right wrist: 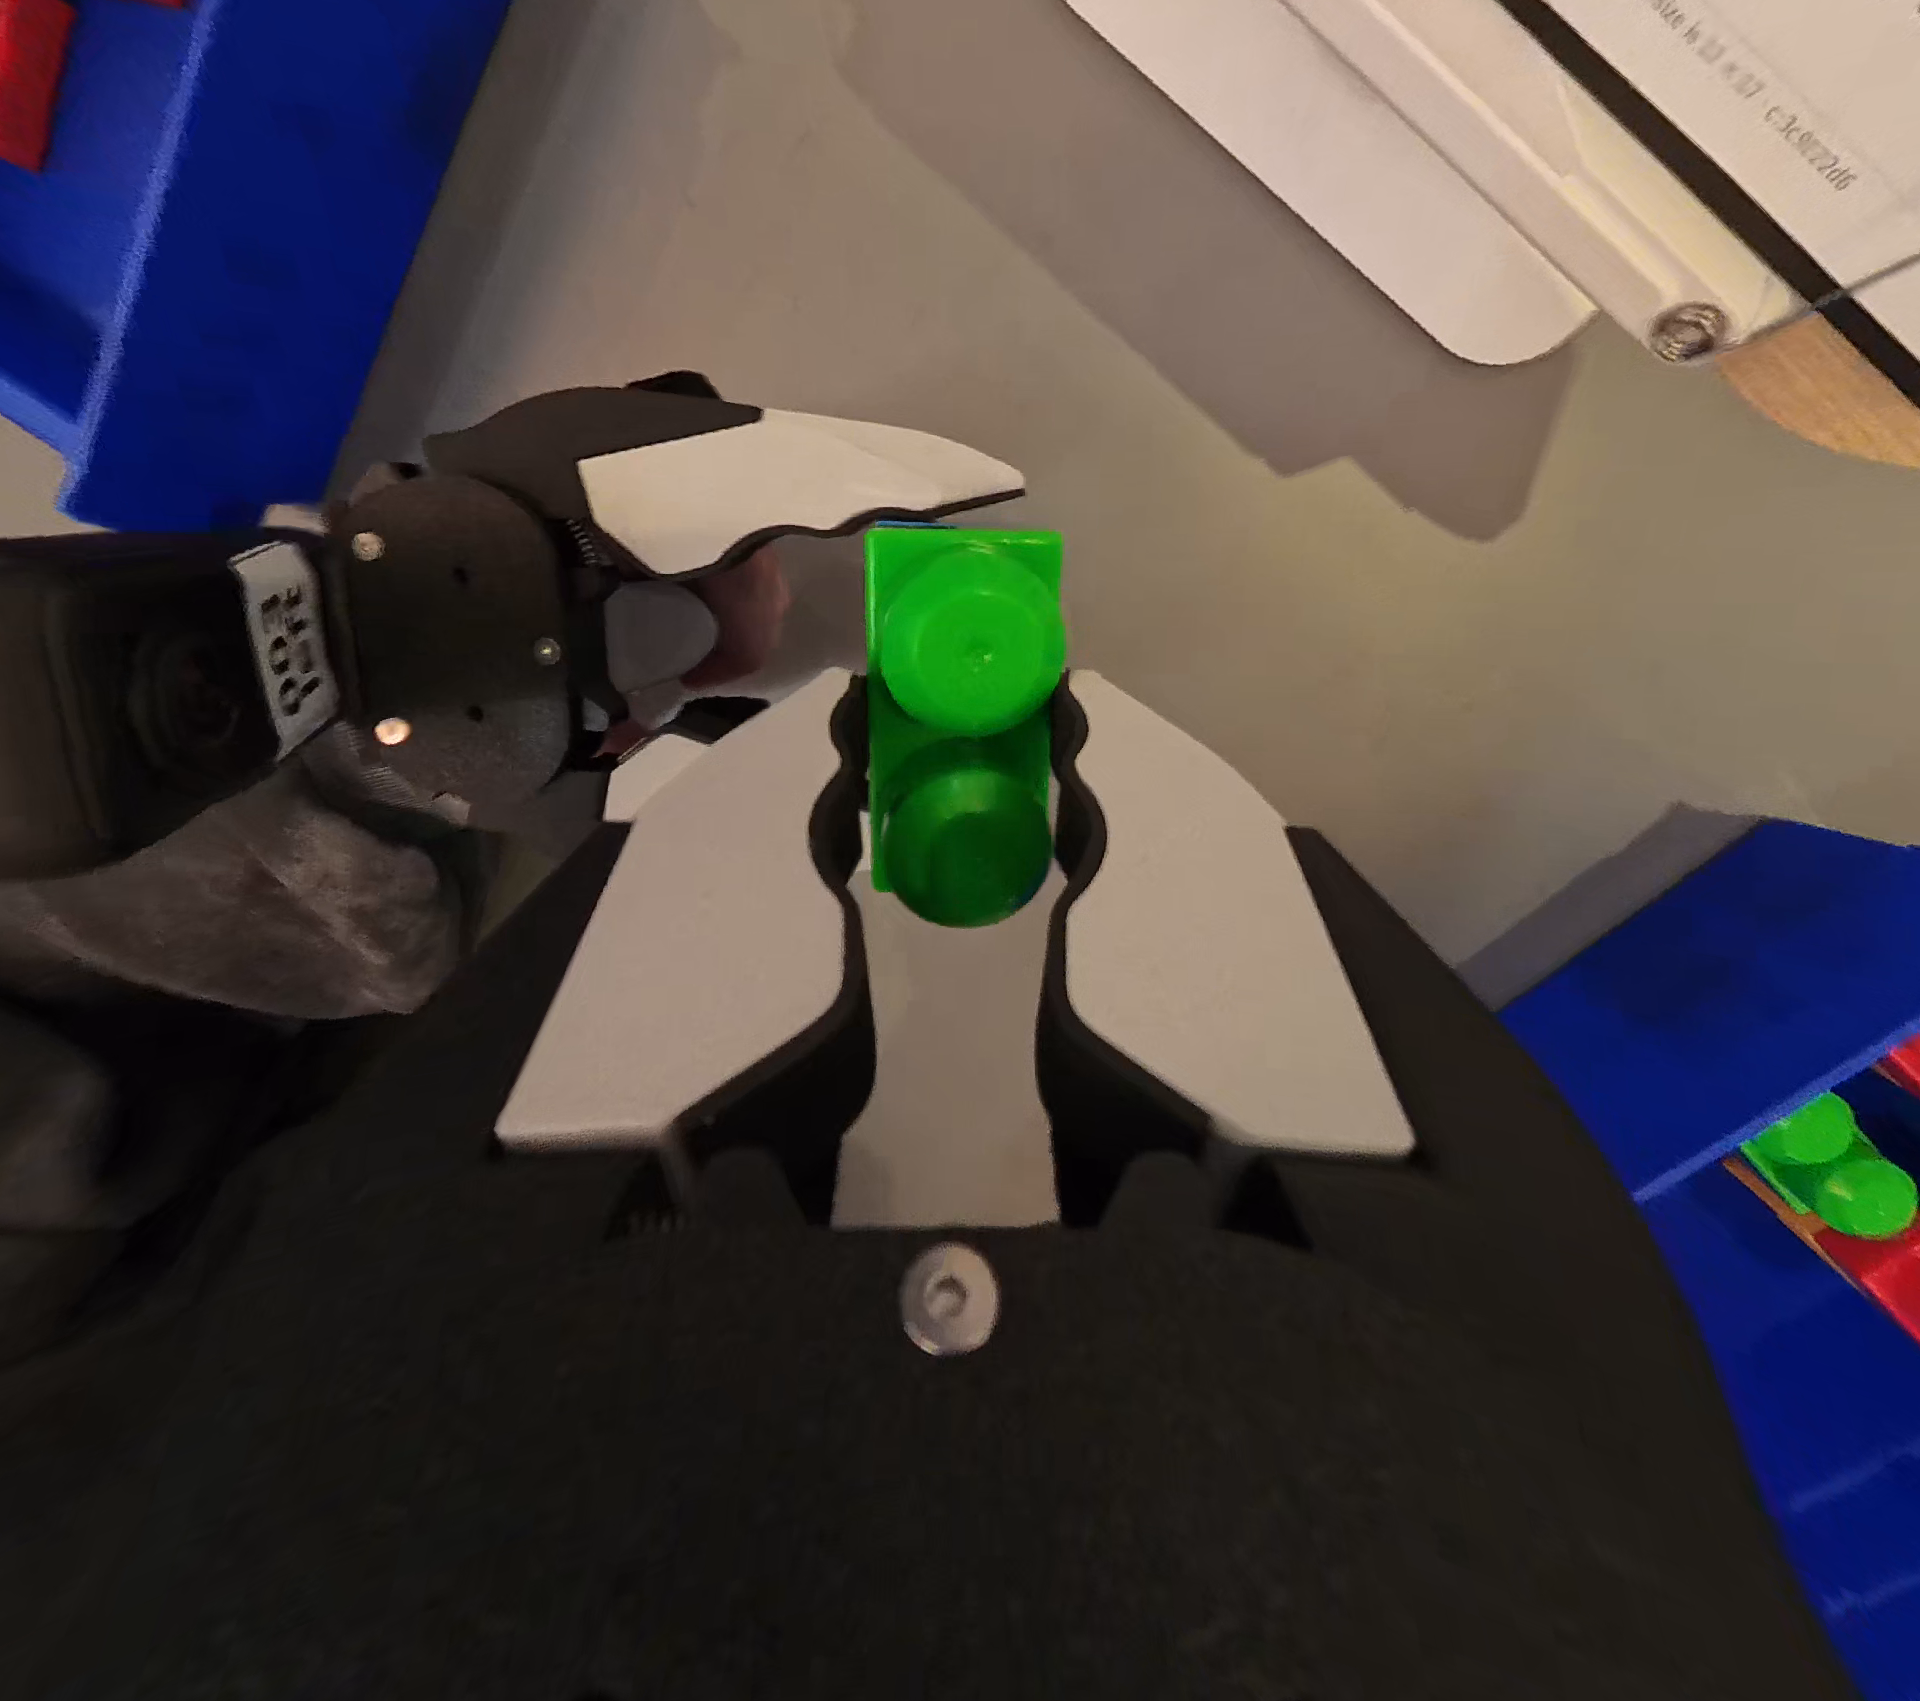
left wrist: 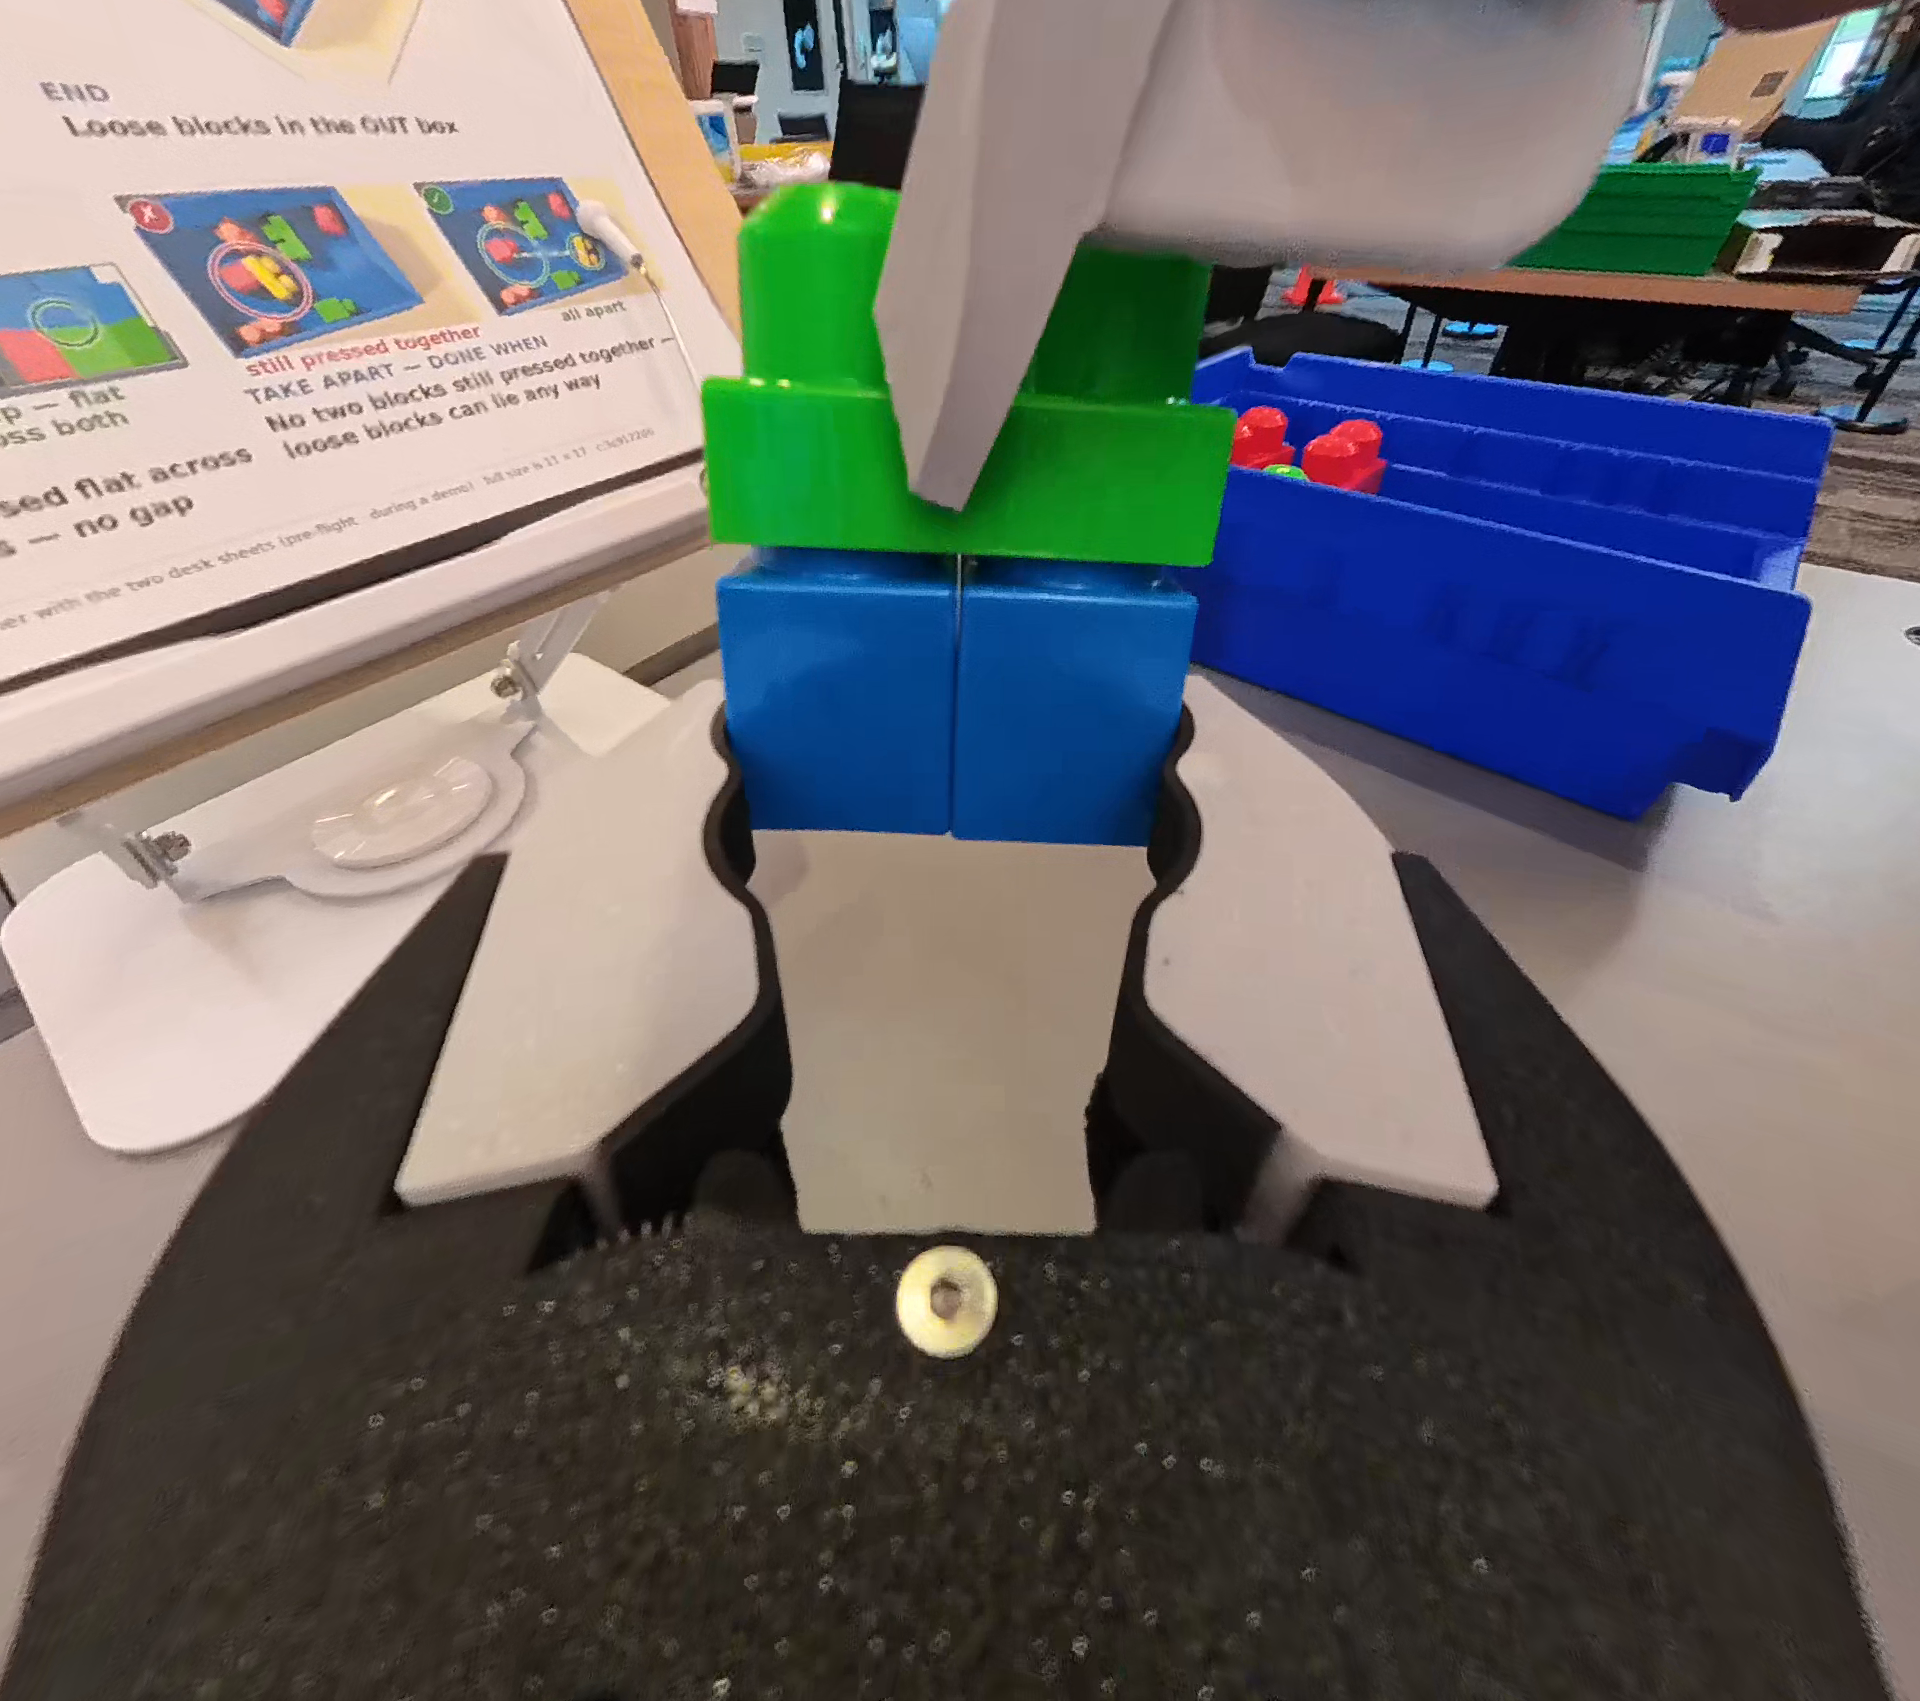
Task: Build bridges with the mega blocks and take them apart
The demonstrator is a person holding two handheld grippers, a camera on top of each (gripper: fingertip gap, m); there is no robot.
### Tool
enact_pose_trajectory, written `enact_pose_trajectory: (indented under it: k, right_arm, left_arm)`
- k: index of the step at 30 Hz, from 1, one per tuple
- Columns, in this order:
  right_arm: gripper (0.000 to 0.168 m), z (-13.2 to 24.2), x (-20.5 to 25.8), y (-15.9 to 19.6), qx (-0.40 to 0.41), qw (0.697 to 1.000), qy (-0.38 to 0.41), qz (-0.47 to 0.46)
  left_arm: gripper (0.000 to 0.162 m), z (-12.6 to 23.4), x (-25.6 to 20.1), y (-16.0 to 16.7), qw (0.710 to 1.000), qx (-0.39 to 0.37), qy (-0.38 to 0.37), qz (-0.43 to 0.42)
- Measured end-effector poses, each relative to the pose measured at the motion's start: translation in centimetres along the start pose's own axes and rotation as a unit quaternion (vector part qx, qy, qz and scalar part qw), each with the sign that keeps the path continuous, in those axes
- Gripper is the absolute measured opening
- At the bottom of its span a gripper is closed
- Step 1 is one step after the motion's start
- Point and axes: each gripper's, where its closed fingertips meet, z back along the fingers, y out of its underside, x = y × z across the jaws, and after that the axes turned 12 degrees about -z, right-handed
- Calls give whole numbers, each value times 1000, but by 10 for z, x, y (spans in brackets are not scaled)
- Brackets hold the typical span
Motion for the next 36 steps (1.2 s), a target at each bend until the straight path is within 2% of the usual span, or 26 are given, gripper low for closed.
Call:
enact_pose_trajectory:
  k: [2, 3, 4, 7, 9, 12, 13, 16, 19, 24, 26, 36]
  right_arm:
    - [39, 10, 10, -5, -23, 997, -67, -12]
    - [49, 21, 11, -9, -47, 994, -99, -26]
    - [52, 34, 12, -13, -76, 987, -136, -39]
    - [66, 60, 5, -8, -124, 951, -258, -118]
    - [77, 58, 6, 8, -105, 908, -361, -184]
    - [86, 53, 20, 29, -63, 800, -531, -272]
    - [89, 47, 24, 36, -54, 779, -557, -283]
    - [92, 33, 22, 44, -66, 744, -589, -311]
    - [100, 13, 20, 53, -53, 751, -577, -316]
    - [109, 6, 34, 55, -25, 731, -608, -309]
    - [107, 10, 39, 53, -20, 720, -623, -305]
    - [96, -4, 40, 55, -11, 735, -610, -296]
  left_arm:
    - [74, 3, -2, -10, 999, -37, 35, 8]
    - [74, 5, -3, -12, 997, -49, 55, 16]
    - [74, 7, -2, -13, 996, -57, 69, 21]
    - [74, 15, -6, -20, 985, -102, 130, 42]
    - [74, 22, -13, -32, 973, -144, 170, 53]
    - [74, 26, -29, -39, 959, -177, 218, 41]
    - [74, 24, -34, -36, 958, -169, 230, 40]
    - [74, 22, -37, -24, 957, -149, 244, 44]
    - [74, 23, -35, -25, 957, -156, 242, 46]
    - [74, 22, -44, -22, 954, -150, 257, 34]
    - [74, 21, -48, -20, 953, -146, 263, 31]
    - [74, 16, -52, -7, 956, -124, 263, 33]
